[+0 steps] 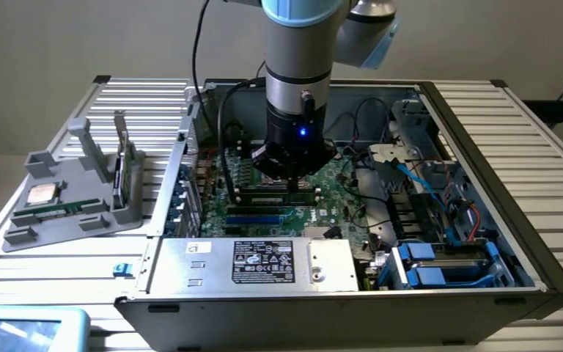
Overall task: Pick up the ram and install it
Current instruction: 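Press down the ram until it locks into place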
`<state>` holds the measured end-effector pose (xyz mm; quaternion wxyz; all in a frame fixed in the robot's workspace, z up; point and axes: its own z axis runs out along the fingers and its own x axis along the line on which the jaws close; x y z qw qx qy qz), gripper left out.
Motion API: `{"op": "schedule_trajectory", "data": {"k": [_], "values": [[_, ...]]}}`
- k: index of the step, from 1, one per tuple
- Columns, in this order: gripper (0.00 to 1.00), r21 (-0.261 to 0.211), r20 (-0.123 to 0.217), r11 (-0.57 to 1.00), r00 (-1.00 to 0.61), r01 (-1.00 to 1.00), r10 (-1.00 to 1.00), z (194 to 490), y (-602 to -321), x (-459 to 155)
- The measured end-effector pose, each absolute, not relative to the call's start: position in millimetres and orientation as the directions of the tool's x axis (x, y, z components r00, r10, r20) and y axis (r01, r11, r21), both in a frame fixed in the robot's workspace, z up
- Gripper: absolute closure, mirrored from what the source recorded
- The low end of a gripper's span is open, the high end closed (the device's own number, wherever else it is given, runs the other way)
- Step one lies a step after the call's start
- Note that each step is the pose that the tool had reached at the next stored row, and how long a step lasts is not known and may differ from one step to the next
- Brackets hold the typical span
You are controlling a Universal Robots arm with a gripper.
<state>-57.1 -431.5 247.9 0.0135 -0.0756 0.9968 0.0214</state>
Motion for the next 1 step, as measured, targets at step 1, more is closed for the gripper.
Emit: {"op": "schedule_trajectory", "data": {"k": [1], "values": [[0.91, 0.041, -0.03, 0.988, -0.988, -0.151, -0.15, 248.0, -431.5, -57.1]]}}
